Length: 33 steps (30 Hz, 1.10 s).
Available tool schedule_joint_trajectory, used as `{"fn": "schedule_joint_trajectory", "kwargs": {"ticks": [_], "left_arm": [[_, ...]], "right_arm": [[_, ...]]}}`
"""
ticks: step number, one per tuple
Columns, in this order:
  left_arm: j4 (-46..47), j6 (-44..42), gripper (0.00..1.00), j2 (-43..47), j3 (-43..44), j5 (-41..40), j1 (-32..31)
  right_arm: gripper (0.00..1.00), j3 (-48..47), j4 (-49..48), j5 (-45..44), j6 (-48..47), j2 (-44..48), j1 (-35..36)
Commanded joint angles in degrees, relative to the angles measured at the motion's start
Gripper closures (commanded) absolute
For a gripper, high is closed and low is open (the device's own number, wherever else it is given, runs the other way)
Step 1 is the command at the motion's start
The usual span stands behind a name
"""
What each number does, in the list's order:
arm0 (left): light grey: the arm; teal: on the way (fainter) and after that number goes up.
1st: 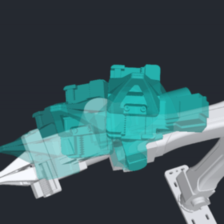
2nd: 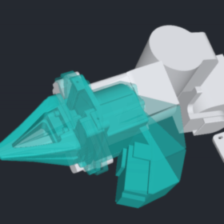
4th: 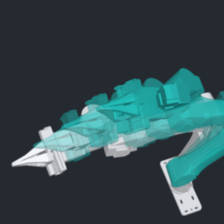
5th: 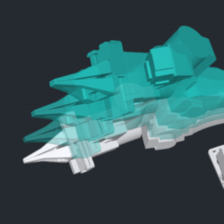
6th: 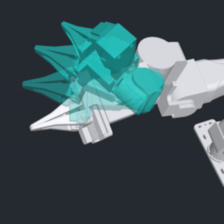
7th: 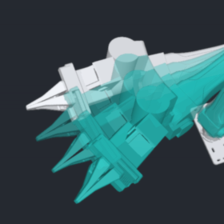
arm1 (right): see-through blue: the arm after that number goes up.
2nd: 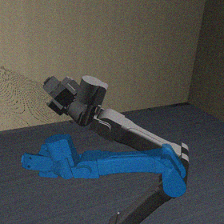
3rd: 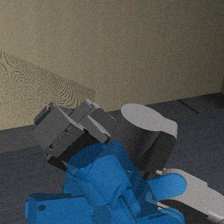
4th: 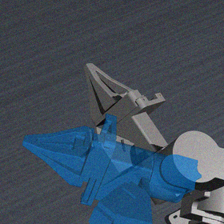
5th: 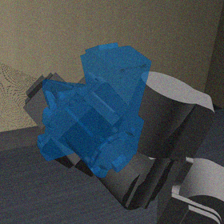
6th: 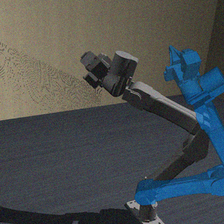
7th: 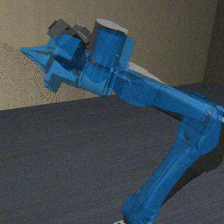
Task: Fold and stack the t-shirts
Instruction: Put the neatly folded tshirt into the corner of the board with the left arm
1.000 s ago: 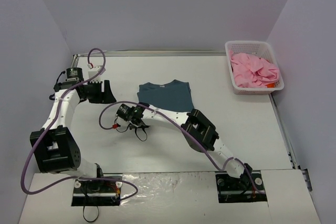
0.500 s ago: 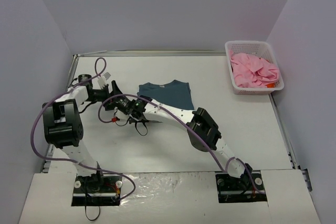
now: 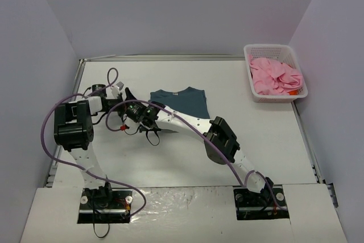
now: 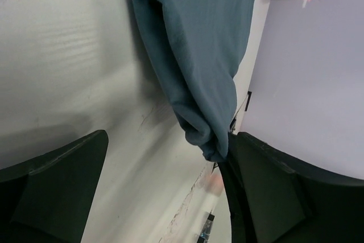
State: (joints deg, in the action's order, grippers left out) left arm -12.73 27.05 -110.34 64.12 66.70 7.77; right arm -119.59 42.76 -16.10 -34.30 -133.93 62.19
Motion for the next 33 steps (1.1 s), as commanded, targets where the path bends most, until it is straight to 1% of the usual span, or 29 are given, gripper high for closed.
{"fn": "schedule_joint_trajectory", "kwargs": {"ticks": [1,8,12,14,20,23,25,27,28,29,30,31,33], "left_arm": [[8.4,7.4,0.06,-1.9,0.5,3.3,-1.3],[9.0,9.8,0.06,-5.5,3.6,1.6,-6.0],[9.4,10.4,0.06,-7.6,5.5,0.7,-7.2],[10.4,11.5,0.06,-8.4,5.7,0.2,-9.6],[10.5,11.7,0.06,-10.0,6.6,-0.7,-12.1],[9.2,10.7,0.00,-11.7,8.0,0.0,-12.6],[7.9,9.6,0.12,-13.0,9.3,0.3,-12.6],[7.9,9.3,0.19,-13.6,9.7,0.5,-12.7],[7.8,9.3,0.26,-13.9,9.9,0.6,-12.7],[7.7,9.2,0.40,-14.1,10.1,0.6,-12.7],[7.7,9.1,0.49,-14.2,10.3,0.7,-12.7],[7.6,9.1,0.72,-14.2,10.6,1.0,-12.8],[7.6,9.2,0.92,-14.0,10.9,1.3,-12.8]], "right_arm": [[1.00,-2.3,3.4,-1.3,0.1,0.3,-0.1],[1.00,-1.8,3.5,-1.5,-0.1,0.8,-0.2],[1.00,-1.7,3.5,-1.7,-0.1,0.9,-0.2],[1.00,-1.7,3.6,-1.7,-0.1,1.0,-0.3],[1.00,-1.9,3.7,-1.7,-0.1,0.7,-0.6],[1.00,-2.0,3.9,-1.4,-0.1,0.5,-0.5],[1.00,-2.2,4.0,-1.0,-0.1,0.4,-0.4],[1.00,-2.2,4.0,-1.0,-0.1,0.4,-0.3],[1.00,-2.1,4.1,-1.0,-0.1,0.3,-0.5],[1.00,-2.1,4.1,-1.0,-0.1,0.3,-0.4],[1.00,-2.1,4.2,-1.0,-0.1,0.3,-0.5],[1.00,-2.1,4.2,-1.0,-0.1,0.2,-0.4],[1.00,-2.1,4.2,-1.0,0.0,0.2,-0.4]]}}
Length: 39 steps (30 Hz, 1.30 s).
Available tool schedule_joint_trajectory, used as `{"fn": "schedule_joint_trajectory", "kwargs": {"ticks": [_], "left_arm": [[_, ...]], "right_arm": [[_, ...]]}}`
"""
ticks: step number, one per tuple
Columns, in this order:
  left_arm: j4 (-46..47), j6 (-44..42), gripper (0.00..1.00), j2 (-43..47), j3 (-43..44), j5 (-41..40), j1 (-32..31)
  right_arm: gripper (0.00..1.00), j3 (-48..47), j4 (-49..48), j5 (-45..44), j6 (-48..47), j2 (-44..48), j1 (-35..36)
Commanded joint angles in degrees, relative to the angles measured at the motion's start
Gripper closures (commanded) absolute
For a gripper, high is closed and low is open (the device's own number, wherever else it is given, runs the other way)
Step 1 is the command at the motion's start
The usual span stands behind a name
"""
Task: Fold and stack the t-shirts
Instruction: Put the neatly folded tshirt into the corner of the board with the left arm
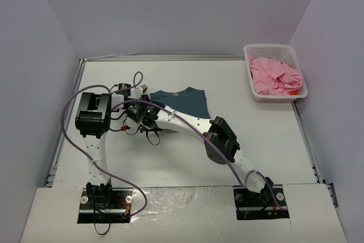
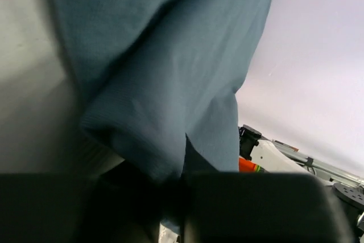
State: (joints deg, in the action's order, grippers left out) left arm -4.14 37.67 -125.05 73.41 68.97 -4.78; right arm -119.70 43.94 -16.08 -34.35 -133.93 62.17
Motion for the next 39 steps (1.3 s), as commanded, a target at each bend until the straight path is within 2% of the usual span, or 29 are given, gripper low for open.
{"fn": "schedule_joint_trajectory", "kwargs": {"ticks": [1,2,3,5,6,7,8,9,11,14,16,17,18,20,21,23,24,27,28,31,39], "left_arm": [[-0.7,-1.2,0.97,0.9,1.6,-0.8,-0.1],[-0.5,-1.1,0.98,1.0,1.7,-0.4,-0.1],[-0.3,-0.8,0.98,1.2,1.8,-0.2,-0.1],[-0.2,-0.7,0.98,1.4,1.9,0.1,0.1],[-0.2,-0.7,0.98,1.5,2.3,0.2,0.2],[-0.2,-0.6,0.97,1.5,2.4,0.5,0.4],[-0.2,-0.6,0.98,1.5,2.5,0.8,0.7],[-0.4,-0.8,0.98,1.3,3.1,1.1,1.0],[-1.5,-2.0,0.98,1.1,3.8,1.4,2.0],[-4.9,-5.5,0.98,1.0,5.4,0.9,3.7],[-11.1,-8.9,0.98,0.9,8.0,-0.5,4.5],[-13.9,-13.5,0.98,0.7,9.2,-2.3,4.5],[-20.7,-16.2,0.98,0.6,10.6,-3.7,6.3],[-24.0,-20.5,0.98,1.3,12.9,-6.5,6.8],[-26.5,-21.2,0.98,1.7,13.3,-10.3,7.5],[-28.7,-23.7,0.98,2.0,15.4,-13.6,8.1],[-32.5,-24.5,0.98,2.0,16.5,-16.9,8.8],[-39.7,-29.0,0.98,1.9,22.3,-22.2,9.5],[-43.7,-31.5,0.98,1.7,25.8,-27.1,9.9],[-47.3,-34.1,0.98,1.2,30.1,-34.2,11.1],[-51.7,-39.2,0.98,-3.5,43.1,-45.8,15.8]], "right_arm": [[1.00,-2.0,3.0,-1.1,0.0,0.1,-0.3],[1.00,-1.9,2.9,-1.1,0.0,0.0,-0.3],[0.77,-1.9,2.9,-1.2,0.1,0.0,-0.3],[0.52,-1.1,2.9,-1.5,0.0,0.3,0.1],[0.31,-0.6,2.9,-1.7,0.1,0.7,0.2],[0.23,0.9,2.9,-1.5,0.0,2.0,0.4],[0.09,2.1,2.8,-1.1,-0.1,2.8,1.1],[0.04,3.3,2.8,-1.0,-0.2,5.0,1.5],[0.00,8.4,2.9,0.6,-1.0,7.7,2.7],[0.00,16.5,4.0,5.3,-3.2,14.1,3.8],[0.00,20.9,7.1,9.6,-4.8,18.2,3.6],[0.00,22.0,8.2,11.5,-6.4,19.3,3.2],[0.00,22.9,10.2,14.6,-7.1,21.1,1.9],[0.00,24.3,11.8,18.0,-8.3,22.5,-0.7],[0.00,24.5,13.2,20.6,-9.9,23.4,-4.3],[0.00,24.9,13.4,21.3,-10.3,24.2,-8.0],[0.00,25.4,13.4,21.2,-11.1,24.9,-11.6],[0.00,25.7,12.7,21.3,-11.2,26.0,-16.5],[0.00,25.8,12.5,21.3,-11.3,26.3,-19.4],[0.00,26.0,11.6,22.0,-11.3,26.0,-24.0],[0.00,25.7,10.0,23.7,-11.0,22.3,-27.5]]}}
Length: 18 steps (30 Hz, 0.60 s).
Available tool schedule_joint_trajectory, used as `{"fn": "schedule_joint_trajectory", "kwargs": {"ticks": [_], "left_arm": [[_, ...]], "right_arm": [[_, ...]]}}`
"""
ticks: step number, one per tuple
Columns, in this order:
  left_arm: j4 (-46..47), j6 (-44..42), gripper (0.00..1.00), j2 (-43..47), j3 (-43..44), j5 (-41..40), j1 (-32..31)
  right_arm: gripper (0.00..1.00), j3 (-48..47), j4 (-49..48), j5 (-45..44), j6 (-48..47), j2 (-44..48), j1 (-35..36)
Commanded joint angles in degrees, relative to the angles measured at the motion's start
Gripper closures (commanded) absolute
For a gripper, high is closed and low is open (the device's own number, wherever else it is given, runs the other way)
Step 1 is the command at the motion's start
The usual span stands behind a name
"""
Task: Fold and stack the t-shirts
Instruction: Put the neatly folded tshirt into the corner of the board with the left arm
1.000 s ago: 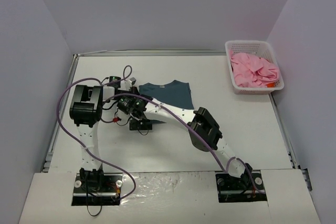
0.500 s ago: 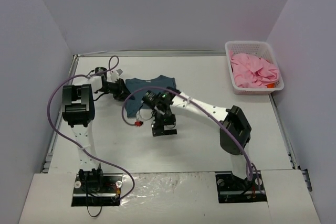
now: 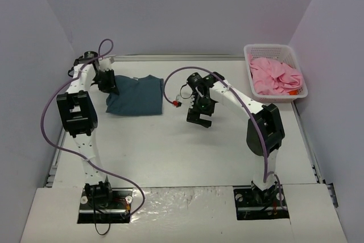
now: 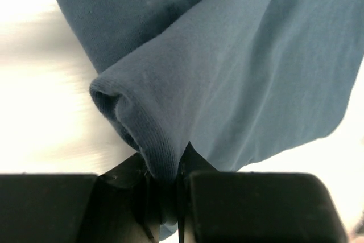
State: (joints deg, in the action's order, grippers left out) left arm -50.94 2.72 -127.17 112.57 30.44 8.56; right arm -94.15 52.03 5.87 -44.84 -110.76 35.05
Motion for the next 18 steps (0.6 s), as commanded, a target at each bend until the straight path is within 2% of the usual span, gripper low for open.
{"fn": "schedule_joint_trajectory", "kwargs": {"ticks": [1,5,8,18], "left_arm": [[-5.2,-4.7,0.98,-2.0,6.6,-8.1,2.9],[-6.5,-6.7,0.98,-6.1,12.7,-12.0,4.5],[-7.7,-8.3,0.98,-8.5,18.1,-17.8,5.2],[-6.8,-10.1,0.98,-14.1,30.2,-22.8,5.6]], "right_arm": [[0.00,-0.2,1.8,1.8,-0.4,-1.2,-0.5],[0.00,-0.3,1.5,1.9,-0.2,-3.1,-1.8],[0.00,-0.8,1.5,1.9,0.2,-3.7,-2.3],[0.00,-1.9,1.7,1.4,1.2,-6.2,-3.7]]}}
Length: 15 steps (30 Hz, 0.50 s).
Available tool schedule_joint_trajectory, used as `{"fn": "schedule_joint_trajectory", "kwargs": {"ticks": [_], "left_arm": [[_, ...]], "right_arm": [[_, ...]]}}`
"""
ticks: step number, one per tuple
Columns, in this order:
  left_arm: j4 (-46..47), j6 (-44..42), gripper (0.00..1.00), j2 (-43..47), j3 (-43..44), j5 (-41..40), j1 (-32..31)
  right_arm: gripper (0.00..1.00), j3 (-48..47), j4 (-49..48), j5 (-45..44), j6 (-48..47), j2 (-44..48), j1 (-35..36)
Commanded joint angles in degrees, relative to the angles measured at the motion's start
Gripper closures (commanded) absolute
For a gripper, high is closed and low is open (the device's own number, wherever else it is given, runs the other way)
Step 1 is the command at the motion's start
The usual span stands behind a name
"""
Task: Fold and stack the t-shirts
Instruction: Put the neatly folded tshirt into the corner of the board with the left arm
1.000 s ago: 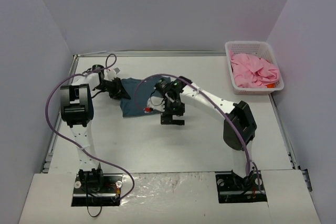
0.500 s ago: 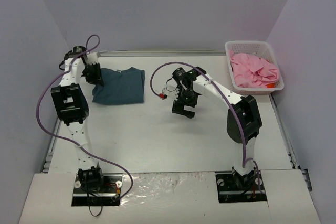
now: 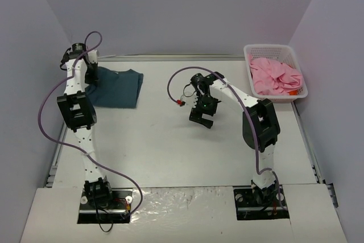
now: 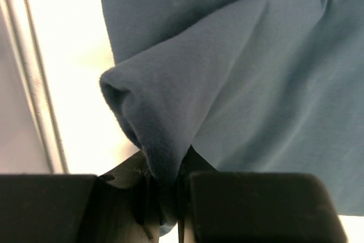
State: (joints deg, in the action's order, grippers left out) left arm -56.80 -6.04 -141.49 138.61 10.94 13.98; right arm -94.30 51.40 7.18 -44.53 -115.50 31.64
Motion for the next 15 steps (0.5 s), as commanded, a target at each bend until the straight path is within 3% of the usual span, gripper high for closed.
{"fn": "schedule_joint_trajectory", "kwargs": {"ticks": [1,15], "left_arm": [[-0.8,-1.3,0.98,0.1,4.7,-3.3,0.3],[3.8,2.1,0.98,-1.1,6.2,-4.6,2.3]], "right_arm": [[0.00,-1.9,2.4,-0.1,0.9,-1.9,-0.2],[0.00,-4.4,3.7,-0.9,1.6,-6.1,-0.7]]}}
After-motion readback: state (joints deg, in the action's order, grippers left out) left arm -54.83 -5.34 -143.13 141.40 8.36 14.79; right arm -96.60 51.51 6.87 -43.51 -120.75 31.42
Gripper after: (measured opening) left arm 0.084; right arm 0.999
